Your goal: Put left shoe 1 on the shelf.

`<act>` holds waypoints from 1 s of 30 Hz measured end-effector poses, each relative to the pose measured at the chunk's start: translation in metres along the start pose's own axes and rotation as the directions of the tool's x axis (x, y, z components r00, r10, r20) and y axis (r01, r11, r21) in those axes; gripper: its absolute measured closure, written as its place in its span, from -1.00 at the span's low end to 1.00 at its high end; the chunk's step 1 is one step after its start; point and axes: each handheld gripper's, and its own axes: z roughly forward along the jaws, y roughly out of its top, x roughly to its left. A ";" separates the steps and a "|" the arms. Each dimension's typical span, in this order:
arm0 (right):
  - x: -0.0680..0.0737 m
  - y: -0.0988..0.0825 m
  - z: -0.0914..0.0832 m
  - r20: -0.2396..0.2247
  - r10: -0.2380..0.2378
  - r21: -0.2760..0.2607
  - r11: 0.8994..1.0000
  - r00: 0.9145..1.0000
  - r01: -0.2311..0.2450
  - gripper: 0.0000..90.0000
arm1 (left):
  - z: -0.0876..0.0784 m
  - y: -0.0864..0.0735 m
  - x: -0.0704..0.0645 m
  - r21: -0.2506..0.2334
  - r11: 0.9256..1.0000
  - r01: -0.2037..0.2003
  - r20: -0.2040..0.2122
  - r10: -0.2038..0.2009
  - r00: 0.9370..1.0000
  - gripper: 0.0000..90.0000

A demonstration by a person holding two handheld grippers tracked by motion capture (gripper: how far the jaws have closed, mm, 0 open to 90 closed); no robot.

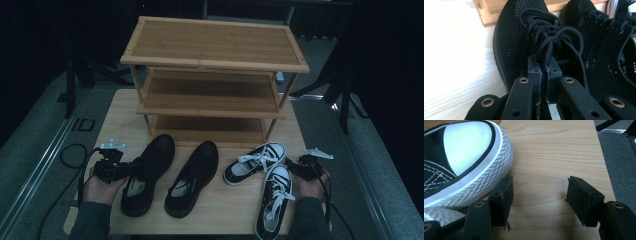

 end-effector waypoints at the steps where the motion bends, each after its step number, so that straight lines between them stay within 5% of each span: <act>1: 0.000 0.000 0.000 0.000 0.002 0.000 1.000 1.000 -0.002 -0.16 | 0.000 0.000 0.000 0.000 1.000 0.000 0.000 0.000 1.000 0.90; 16: 0.000 0.000 0.000 -0.003 0.004 0.000 1.000 1.000 -0.004 -0.16 | 0.027 0.038 0.000 -0.062 0.997 0.039 -0.019 -0.040 0.999 0.90; 23: 0.000 0.000 0.000 -0.006 0.005 0.000 1.000 1.000 -0.005 -0.17 | 0.044 0.055 0.000 -0.103 0.991 0.085 -0.043 -0.090 0.995 0.90; 30: 0.000 0.000 0.000 -0.008 0.005 0.000 1.000 1.000 -0.005 -0.16 | 0.063 0.065 -0.001 -0.159 0.976 0.149 -0.093 -0.165 0.982 0.90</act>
